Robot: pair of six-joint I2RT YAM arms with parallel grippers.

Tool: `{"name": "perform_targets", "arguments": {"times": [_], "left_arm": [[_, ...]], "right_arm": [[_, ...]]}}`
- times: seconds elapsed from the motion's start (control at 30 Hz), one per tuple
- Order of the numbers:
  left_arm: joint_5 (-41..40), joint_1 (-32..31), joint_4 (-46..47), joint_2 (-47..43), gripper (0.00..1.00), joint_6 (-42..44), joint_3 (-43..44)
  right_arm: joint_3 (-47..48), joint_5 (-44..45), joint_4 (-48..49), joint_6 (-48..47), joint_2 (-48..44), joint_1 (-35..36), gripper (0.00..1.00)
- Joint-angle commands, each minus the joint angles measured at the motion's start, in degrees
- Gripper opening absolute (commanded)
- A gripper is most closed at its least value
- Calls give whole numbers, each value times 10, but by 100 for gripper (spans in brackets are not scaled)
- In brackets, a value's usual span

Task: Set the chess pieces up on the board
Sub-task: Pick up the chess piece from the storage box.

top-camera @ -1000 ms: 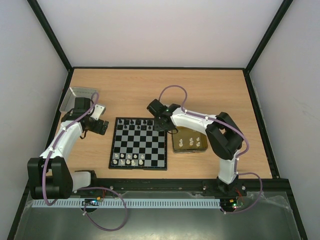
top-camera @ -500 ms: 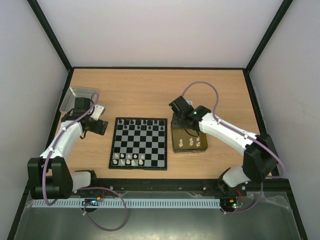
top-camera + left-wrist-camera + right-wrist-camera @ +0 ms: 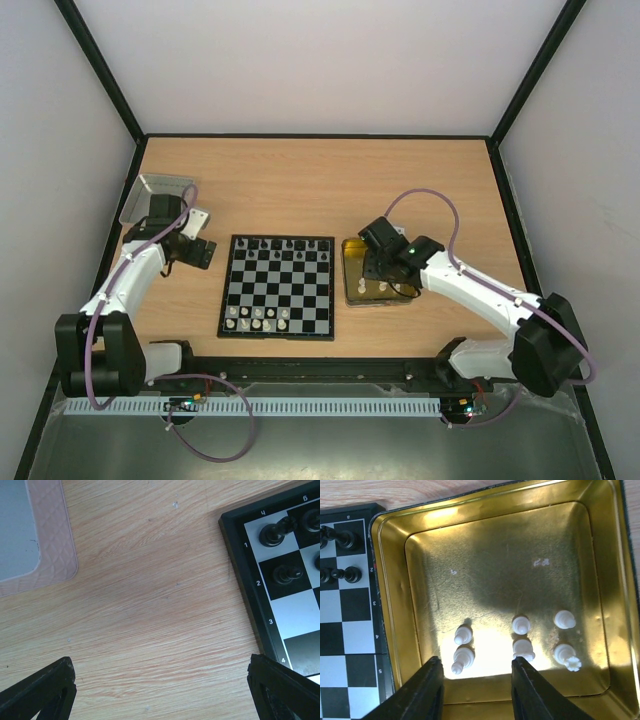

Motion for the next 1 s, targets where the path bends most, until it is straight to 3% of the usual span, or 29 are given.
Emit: {"name": "perform_targets", "arguments": {"times": [0.0,0.6,0.97], "left_arm": [[-2,-4,19,5,94,-6,13],[-9,-13,26,19,93,-27,19],[-6,-13,24,7,93,-24,13]], "right_arm": [[-12,-21,16,-12,10,-3,35],[21,-51,64,-48,126,-4,33],[-1,-56,83,-39,141,-5,24]]}}
